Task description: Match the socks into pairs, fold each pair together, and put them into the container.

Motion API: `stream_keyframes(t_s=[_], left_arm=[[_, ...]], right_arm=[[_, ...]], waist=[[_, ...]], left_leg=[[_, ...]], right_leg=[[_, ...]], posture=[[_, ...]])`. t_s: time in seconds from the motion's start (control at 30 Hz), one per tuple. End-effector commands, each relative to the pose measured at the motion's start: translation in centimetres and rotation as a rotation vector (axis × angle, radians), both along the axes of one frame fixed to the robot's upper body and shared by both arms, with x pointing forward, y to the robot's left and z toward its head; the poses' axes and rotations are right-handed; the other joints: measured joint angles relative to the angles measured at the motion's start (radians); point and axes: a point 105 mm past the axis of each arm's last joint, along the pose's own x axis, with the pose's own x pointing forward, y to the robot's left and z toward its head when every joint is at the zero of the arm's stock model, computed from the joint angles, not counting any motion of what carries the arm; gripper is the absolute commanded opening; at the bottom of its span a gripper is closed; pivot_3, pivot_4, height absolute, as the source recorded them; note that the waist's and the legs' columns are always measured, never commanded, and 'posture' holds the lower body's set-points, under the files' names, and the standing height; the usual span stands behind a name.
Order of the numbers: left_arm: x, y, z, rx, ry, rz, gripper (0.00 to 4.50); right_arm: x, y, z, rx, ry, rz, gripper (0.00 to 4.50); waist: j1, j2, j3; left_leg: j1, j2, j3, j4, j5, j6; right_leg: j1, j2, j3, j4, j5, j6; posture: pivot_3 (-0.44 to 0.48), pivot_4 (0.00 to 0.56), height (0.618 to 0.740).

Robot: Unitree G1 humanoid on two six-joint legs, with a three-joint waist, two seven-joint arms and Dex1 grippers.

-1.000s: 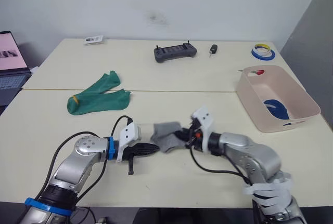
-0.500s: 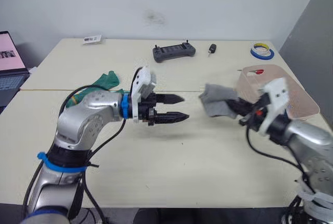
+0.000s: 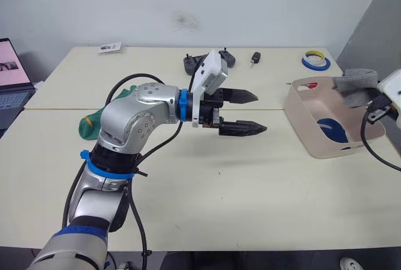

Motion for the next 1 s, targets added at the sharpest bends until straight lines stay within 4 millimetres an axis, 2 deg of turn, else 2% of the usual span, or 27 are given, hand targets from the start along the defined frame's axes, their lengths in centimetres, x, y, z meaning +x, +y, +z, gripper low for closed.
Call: stream_keyframes(t_s=[0.03, 0.23, 0.33, 0.57, 0.63, 0.7, 0.9, 1.0], left_arm=[[-0.6, -1.0, 0.5, -0.006, -0.043, -0.05, 4.5], [-1.2, -1.7, 0.0, 0.013, -0.042, -0.094, 4.5], [-1.1, -1.9, 0.0, 0.022, -0.046, -0.102, 4.5], [-1.2, -2.1, -0.1, 0.025, -0.049, -0.101, 4.5], [-1.2, -2.0, -0.3, 0.03, -0.05, -0.098, 4.5], [-1.1, -2.0, -0.4, 0.036, -0.052, -0.095, 4.5], [-1.0, -2.3, -0.5, 0.04, -0.053, -0.089, 4.5], [-1.0, -2.3, -0.5, 0.04, -0.053, -0.086, 4.5]], right_arm=[[1.7, 0.5, -0.2, -0.282, -0.047, 0.084, 0.04], [4.4, 1.8, -3.0, -0.447, 0.007, 0.212, 0.04], [5.4, 2.3, -4.9, -0.523, 0.094, 0.277, 0.04], [5.4, 1.7, -6.9, -0.584, 0.258, 0.359, 0.04], [5.3, 1.8, -6.8, -0.581, 0.271, 0.386, 0.04], [5.3, 1.8, -6.5, -0.575, 0.285, 0.396, 0.78], [4.8, 1.3, -5.9, -0.532, 0.382, 0.418, 2.63], [4.6, 0.9, -5.3, -0.531, 0.41, 0.418, 3.73]], waist=[[-0.001, 0.0, 0.0], [-0.003, 0.0, 0.001], [0.0, 0.0, 0.001], [0.004, 0.0, 0.001], [0.002, 0.0, 0.001], [0.002, 0.0, 0.001], [0.002, 0.0, 0.001], [0.002, 0.0, 0.001]], left_leg=[[0.001, 0.0, 0.002, 0.0, 0.0, 0.0], [0.002, 0.001, 0.011, 0.0, 0.0, 0.0], [0.002, 0.002, 0.011, 0.0, 0.0, 0.0], [0.001, 0.002, 0.011, 0.001, 0.0, 0.0], [0.001, 0.002, 0.011, 0.001, 0.0, 0.0], [0.001, 0.002, 0.011, 0.002, 0.0, 0.0], [0.002, 0.003, 0.011, 0.003, 0.0, 0.0], [0.002, 0.003, 0.01, 0.004, 0.0, 0.0]], right_leg=[[0.0, 0.001, 0.002, 0.0, 0.0, 0.0], [-0.002, 0.001, 0.012, 0.001, 0.0, 0.0], [-0.002, 0.001, 0.013, 0.001, 0.0, 0.0], [-0.002, -0.001, 0.013, 0.001, 0.0, 0.0], [-0.002, -0.001, 0.013, 0.001, 0.0, 0.0], [-0.002, -0.001, 0.013, 0.001, 0.0, 0.001], [-0.001, -0.001, 0.013, 0.003, 0.0, 0.001], [-0.001, -0.001, 0.013, 0.003, 0.0, 0.001]], posture=[[0.0, 0.15, 0.74], [0.0, 0.15, 0.74], [0.0, 0.15, 0.74], [0.0, 0.15, 0.74], [0.0, 0.15, 0.74], [0.0, 0.15, 0.74], [0.0, 0.15, 0.74], [0.0, 0.15, 0.74]])
